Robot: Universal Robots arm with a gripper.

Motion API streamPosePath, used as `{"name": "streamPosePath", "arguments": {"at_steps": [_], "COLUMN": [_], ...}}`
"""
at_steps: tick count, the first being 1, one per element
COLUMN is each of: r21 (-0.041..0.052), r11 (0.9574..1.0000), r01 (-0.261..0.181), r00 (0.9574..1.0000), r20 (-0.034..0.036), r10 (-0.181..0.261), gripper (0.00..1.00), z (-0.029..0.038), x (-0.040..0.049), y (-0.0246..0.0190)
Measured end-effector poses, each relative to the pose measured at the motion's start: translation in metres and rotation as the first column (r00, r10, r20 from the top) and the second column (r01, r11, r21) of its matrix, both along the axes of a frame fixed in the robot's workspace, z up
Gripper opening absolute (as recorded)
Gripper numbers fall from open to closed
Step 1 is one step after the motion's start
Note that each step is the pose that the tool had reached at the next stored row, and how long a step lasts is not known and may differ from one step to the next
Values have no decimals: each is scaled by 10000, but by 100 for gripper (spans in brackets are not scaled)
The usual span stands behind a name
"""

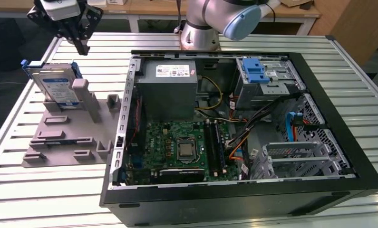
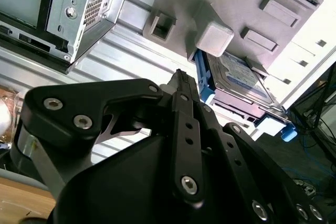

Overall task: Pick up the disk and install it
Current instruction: 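Reach for the disk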

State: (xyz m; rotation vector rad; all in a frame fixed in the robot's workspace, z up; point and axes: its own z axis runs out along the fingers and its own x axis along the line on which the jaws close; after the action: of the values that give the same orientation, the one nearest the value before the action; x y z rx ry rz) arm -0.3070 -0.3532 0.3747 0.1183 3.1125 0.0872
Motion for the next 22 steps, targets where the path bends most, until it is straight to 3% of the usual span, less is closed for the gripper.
{"name": "streamPosePath", "arguments": {"at_steps": [22], "r21": [1], "r11": [10000], "r01": [0], "r00": [10000], "r20": [0], "r10": [0], "gripper": [11], "z": [-17], "x": [-162], "y": [46]}}
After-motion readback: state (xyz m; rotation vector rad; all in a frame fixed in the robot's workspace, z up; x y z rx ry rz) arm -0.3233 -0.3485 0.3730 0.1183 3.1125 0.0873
